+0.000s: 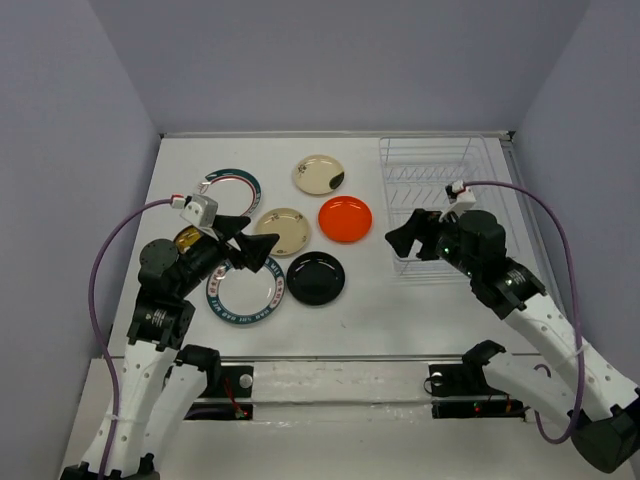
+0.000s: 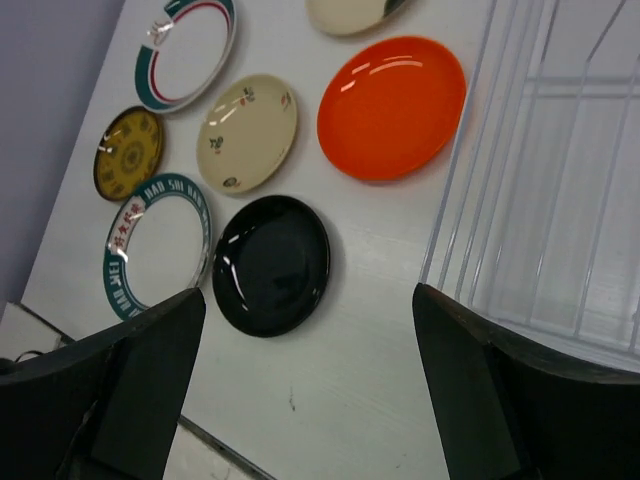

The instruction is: Load the plates into the dish rack

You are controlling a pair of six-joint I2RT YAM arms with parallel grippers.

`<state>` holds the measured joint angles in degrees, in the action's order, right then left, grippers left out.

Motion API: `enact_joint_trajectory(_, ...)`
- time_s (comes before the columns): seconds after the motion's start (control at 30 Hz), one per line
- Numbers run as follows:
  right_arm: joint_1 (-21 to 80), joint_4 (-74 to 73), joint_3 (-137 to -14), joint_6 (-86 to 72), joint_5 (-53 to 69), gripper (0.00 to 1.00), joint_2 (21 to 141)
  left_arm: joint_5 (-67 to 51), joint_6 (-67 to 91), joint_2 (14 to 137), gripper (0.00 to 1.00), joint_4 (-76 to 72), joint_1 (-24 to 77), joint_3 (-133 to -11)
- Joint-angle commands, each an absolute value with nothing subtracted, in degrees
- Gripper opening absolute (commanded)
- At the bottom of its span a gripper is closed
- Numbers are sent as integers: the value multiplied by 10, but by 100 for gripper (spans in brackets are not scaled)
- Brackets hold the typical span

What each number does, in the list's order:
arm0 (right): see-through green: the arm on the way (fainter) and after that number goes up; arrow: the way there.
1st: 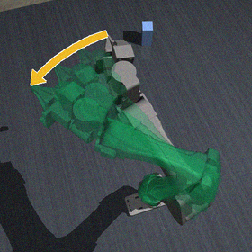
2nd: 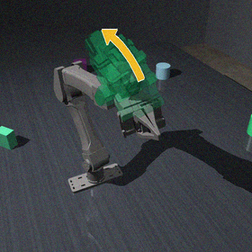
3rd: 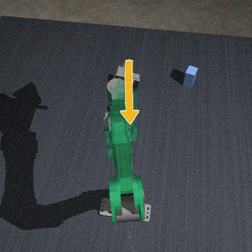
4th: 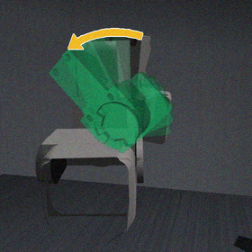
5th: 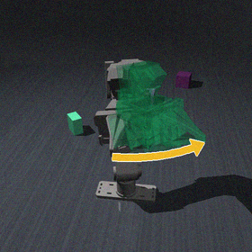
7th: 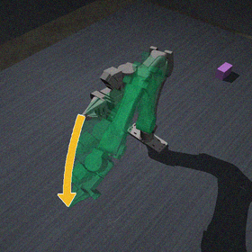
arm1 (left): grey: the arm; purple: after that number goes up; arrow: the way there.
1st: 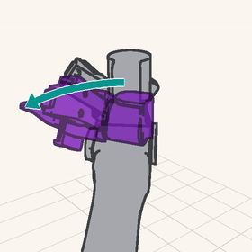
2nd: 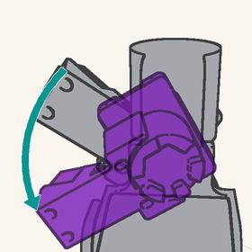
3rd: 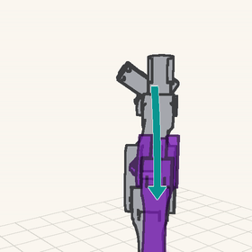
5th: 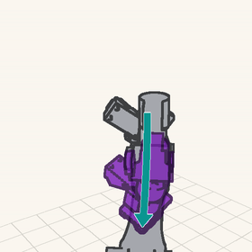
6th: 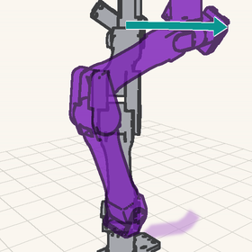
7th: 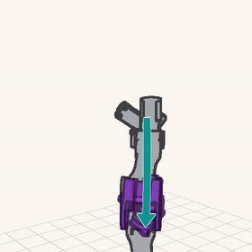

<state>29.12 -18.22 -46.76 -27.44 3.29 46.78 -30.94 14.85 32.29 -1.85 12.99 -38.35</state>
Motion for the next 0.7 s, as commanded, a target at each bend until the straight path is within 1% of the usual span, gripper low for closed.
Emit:
enact_joint_trajectory(0.0, 321, -132, -438, -332, 71, 90, 490, -333, 145, 316, 99, -51, 127, -401)
enact_joint_trajectory(0.03, 336, -119, -433, -339, 69, 90, 502, -333, 145, 316, 99, -51, 127, -401)
enact_joint_trajectory(0.07, 375, -107, -433, -349, 52, 90, 528, -334, 144, 316, 99, -51, 127, -401)
enact_joint_trajectory(0.23, 503, -59, -447, -375, -55, 89, 610, -354, 144, 304, 99, -55, 127, -401)
enact_joint_trajectory(0.3, 547, -33, -435, -402, -83, 84, 630, -355, 145, 301, 99, -57, 127, -400)
enact_joint_trajectory(0.37, 577, -6, -425, -426, -101, 78, 665, -354, 146, 297, 99, -59, 127, -401)
enact_joint_trajectory(0.47, 641, 21, -446, -442, -154, 76, 737, -345, 152, 296, 99, -59, 127, -401)
enact_joint_trajectory(0.53, 667, 32, -461, -453, -162, 74, 778, -343, 153, 294, 99, -59, 128, -401)
enact_joint_trajectory(0.57, 683, 48, -477, -464, -162, 73, 819, -336, 154, 291, 99, -58, 128, -400)
enact_joint_trajectory(0.63, 688, 70, -491, -477, -161, 71, 855, -324, 155, 288, 99, -53, 128, -401)
enact_joint_trajectory(0.67, 693, 89, -502, -488, -160, 68, 887, -317, 156, 286, 99, -51, 128, -402)
